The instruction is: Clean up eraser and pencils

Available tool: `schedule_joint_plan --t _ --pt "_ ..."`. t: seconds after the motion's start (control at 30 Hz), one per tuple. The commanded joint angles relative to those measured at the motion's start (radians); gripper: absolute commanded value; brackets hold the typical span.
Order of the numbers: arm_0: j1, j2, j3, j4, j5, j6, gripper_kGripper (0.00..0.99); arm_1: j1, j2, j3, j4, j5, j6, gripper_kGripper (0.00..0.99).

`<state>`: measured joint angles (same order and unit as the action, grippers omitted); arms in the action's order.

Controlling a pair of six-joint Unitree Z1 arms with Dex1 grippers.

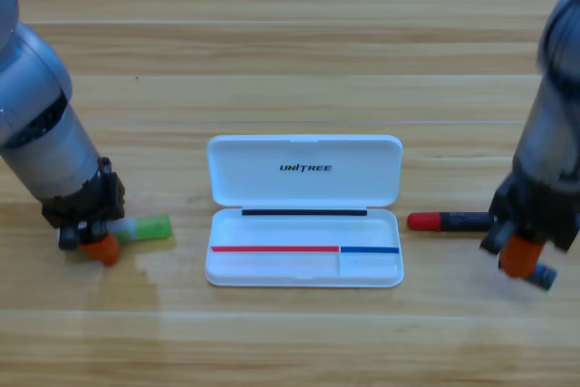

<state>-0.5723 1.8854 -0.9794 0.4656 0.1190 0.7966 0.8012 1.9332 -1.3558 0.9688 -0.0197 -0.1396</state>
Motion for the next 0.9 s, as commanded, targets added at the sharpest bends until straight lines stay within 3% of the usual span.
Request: schedule_joint_plan --t 0.03,0.1,0.23,0.5,0.9 --pt "0.014 0.043 0.005 -0.013 -0.009 0.001 0.206 0.035 -0.025 -0.091 0.205 0.006 -0.293 0.000" --pt "0.014 0.032 0.002 -0.013 -0.009 0.001 0.000 0.036 -0.031 -0.086 0.206 0.010 -0.380 0.000" --pt "0.014 -0.003 0.004 -0.011 -0.002 0.000 0.000 0.056 0.009 -0.123 0.208 0.014 -0.494 0.000" --pt "0.009 -0.058 -0.005 0.042 0.014 0.027 0.000 0.113 0.139 -0.296 0.222 0.089 -0.517 0.000" --pt "-0.020 -0.180 -0.055 0.156 0.030 -0.004 0.000 0.133 0.317 -0.525 0.232 0.101 -0.514 0.000"
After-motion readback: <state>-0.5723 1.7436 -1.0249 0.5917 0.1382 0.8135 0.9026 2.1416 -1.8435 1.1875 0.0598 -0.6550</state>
